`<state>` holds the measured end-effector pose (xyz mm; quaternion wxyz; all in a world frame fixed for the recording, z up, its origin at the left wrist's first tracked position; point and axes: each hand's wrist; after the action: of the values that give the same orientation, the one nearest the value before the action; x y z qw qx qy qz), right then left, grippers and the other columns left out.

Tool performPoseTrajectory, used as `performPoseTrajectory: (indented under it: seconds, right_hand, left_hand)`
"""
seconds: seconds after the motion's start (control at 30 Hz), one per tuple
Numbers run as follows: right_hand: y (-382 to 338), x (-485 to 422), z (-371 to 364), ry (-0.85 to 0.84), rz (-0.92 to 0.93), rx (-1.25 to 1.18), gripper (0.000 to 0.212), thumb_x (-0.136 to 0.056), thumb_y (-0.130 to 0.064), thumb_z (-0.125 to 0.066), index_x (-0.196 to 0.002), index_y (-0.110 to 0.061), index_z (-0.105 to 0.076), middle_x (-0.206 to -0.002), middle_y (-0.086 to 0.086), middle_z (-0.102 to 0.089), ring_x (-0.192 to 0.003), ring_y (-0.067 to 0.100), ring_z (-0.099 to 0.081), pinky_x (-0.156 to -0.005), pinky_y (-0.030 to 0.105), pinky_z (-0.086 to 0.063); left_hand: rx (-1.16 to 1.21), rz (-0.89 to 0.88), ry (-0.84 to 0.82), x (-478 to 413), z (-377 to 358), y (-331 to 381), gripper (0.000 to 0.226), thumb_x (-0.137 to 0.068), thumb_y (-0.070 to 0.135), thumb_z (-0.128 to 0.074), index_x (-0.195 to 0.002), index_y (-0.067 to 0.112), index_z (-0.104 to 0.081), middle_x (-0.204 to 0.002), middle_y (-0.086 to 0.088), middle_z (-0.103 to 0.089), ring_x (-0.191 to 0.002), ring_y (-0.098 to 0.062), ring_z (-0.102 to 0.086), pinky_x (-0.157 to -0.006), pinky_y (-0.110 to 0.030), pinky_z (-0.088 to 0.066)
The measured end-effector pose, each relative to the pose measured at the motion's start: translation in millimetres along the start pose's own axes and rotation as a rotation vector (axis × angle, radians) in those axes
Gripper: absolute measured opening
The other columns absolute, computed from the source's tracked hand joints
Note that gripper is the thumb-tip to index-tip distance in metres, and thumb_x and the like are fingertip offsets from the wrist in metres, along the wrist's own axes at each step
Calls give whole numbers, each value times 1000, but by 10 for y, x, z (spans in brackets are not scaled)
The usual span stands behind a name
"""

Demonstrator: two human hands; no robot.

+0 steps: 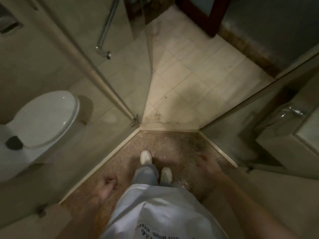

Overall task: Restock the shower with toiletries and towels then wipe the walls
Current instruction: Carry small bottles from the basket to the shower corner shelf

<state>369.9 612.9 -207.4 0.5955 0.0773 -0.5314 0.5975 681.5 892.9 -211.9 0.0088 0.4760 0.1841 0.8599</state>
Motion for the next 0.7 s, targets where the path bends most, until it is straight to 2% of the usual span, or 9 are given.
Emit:
performPoseTrajectory:
  seconds: [0.1, 0.17, 0.27, 0.33, 0.4, 0.47, 0.53, 0.6, 0.7]
  right_hand:
    - [-355, -352, 270, 79, 10, -36, 19, -97, -36, -61, -104, -20, -69, -95, -3, -71, -83, 14, -66, -75, 34, -54]
    - [-602, -563, 428, 113, 36, -77, 20, -96, -36, -60, -106, -21, -69, -93, -5, -70, -79, 12, -63, -68, 27, -49]
    - [-936, -959, 734, 161, 9, -160, 19, -97, -37, -60, -110, -25, -68, -98, -5, -72, -86, 15, -69, -67, 25, -53]
    - [-1103, -1196, 906, 200, -16, -216, 23, -96, -39, -61, -114, -26, -67, -106, -6, -69, -97, 16, -68, -81, 32, -57]
    - [-1241, -1356, 1074, 265, -71, -271, 21, -91, -41, -65, -107, -26, -66, -108, -2, -68, -104, 19, -65, -96, 39, -53]
    - [-1365, -1395, 1178, 321, -134, -360, 6, -92, -34, -67, -92, -28, -63, -97, 3, -70, -93, 23, -68, -86, 36, -55]
    - [-1478, -1375, 1292, 334, -180, -388, 6, -98, -23, -62, -93, -26, -62, -86, 0, -69, -78, 17, -65, -66, 25, -52]
    - [-1462, -1362, 1350, 351, -241, -387, 6, -99, -26, -61, -99, -21, -65, -87, -1, -69, -79, 15, -66, -67, 26, -52]
    - [-1330, -1377, 1345, 358, -350, -355, 18, -98, -20, -60, -96, -7, -71, -90, 12, -70, -84, 25, -67, -75, 40, -54]
  left_hand:
    - [-34, 30, -42, -307, -79, 291, 5, -98, 20, -62, -99, 18, -67, -99, -14, -74, -89, -29, -69, -88, -44, -55]
    - [-18, 7, -73, -457, -110, 644, 10, -100, 15, -59, -104, 8, -66, -105, -18, -71, -87, -29, -66, -74, -35, -55]
    - [-71, -40, -107, -753, -91, 1247, 12, -102, 6, -54, -108, 0, -61, -102, -22, -66, -81, -27, -62, -56, -21, -50]
    - [-59, -50, -127, -951, -27, 1711, 14, -101, 6, -55, -109, -2, -62, -101, -23, -67, -80, -29, -62, -59, -25, -48]
    - [-90, -46, -143, -1175, 36, 2249, 16, -100, 9, -56, -110, -2, -64, -98, -21, -70, -78, -28, -63, -65, -29, -43]
    - [-136, -63, -180, -1261, 62, 2858, 12, -99, 10, -57, -102, 1, -65, -89, -17, -69, -72, -25, -61, -64, -29, -40]
    - [-199, -155, -239, -1298, -9, 3616, 11, -96, 13, -63, -88, 6, -66, -79, -13, -66, -70, -23, -57, -63, -28, -38]
    - [-197, -275, -294, -1405, -145, 4345, 12, -92, 14, -67, -81, 11, -65, -74, -9, -65, -77, -24, -59, -65, -28, -41]
    - [-244, -447, -342, -1431, -422, 5356, 9, -99, 14, -58, -97, 18, -66, -95, -7, -71, -91, -24, -67, -78, -32, -49]
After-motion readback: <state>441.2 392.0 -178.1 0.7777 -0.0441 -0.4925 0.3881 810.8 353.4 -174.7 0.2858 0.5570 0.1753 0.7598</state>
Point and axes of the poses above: each hand's wrist, its own x-axis away from the middle knuckle, its own z-axis out of the back of the hand, y = z × x
